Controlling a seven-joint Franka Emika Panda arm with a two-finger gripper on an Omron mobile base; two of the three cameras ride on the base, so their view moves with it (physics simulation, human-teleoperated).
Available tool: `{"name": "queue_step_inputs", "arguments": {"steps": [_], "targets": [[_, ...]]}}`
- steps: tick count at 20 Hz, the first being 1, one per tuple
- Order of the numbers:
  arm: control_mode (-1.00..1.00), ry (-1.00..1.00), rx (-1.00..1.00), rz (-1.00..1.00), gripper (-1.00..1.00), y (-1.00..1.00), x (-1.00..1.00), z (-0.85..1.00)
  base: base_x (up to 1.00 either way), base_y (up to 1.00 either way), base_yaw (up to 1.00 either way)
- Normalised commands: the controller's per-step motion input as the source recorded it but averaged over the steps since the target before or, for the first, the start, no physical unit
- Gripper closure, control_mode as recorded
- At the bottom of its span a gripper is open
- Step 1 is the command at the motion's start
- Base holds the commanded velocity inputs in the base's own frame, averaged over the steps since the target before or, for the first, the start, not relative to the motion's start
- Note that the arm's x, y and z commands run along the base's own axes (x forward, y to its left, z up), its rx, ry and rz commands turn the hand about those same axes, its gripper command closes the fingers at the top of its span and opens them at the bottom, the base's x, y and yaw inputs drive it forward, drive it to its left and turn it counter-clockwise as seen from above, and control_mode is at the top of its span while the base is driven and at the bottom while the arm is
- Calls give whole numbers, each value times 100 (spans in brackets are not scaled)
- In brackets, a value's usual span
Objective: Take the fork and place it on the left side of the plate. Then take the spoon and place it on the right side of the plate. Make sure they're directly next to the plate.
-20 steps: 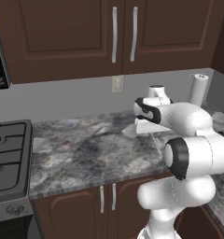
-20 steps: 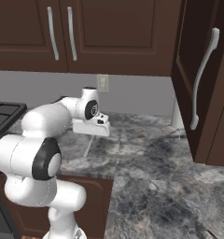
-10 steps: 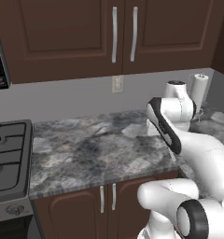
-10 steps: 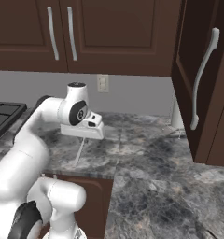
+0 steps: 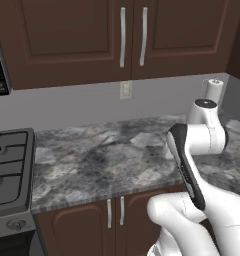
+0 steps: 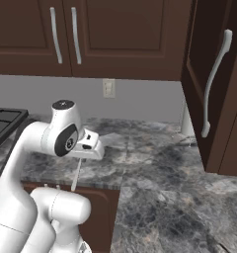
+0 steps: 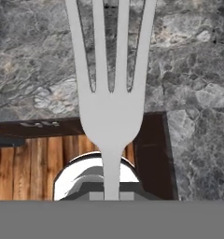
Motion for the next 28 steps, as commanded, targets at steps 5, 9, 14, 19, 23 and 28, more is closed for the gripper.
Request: {"name": "queue_step_inputs", "arguments": {"steps": [5,9,14,19,23,28], "targets": [[-100,0,0,1,100,0,0,1,0,0,0],[-100,1,-1,0,100,10,0,0,0,0,0],[100,0,0,0,100,3,0,0,-12,7,1],[100,0,0,0,100,0,0,0,-55,23,0],[100,0,0,0,100,0,0,0,-64,57,0],[100,0,0,0,100,0,0,0,-52,87,0]]}}
